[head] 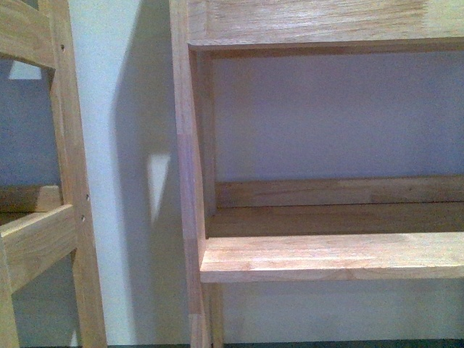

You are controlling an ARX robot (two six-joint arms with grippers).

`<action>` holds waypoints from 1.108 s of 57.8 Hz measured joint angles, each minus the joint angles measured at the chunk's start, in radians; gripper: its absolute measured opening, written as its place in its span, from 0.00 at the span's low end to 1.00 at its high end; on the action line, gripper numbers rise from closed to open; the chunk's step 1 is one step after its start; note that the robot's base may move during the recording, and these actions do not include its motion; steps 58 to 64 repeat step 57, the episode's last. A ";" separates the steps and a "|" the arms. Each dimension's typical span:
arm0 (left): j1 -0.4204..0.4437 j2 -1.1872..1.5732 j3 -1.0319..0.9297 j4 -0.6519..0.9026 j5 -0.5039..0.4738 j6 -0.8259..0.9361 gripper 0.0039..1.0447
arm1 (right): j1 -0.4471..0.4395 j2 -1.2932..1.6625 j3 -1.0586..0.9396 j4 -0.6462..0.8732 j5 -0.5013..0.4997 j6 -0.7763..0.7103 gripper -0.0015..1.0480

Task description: Put away toys

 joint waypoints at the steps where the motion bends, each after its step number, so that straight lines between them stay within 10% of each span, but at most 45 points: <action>1: 0.000 0.000 0.000 0.000 0.000 0.000 0.94 | 0.000 0.000 0.000 0.000 0.000 0.000 0.10; 31: 0.000 0.000 0.000 0.000 0.000 0.000 0.94 | 0.000 0.000 0.000 0.000 0.000 0.000 0.95; 64: 0.000 0.000 0.000 0.000 0.000 0.000 0.94 | 0.000 0.000 0.000 0.000 0.000 0.000 0.94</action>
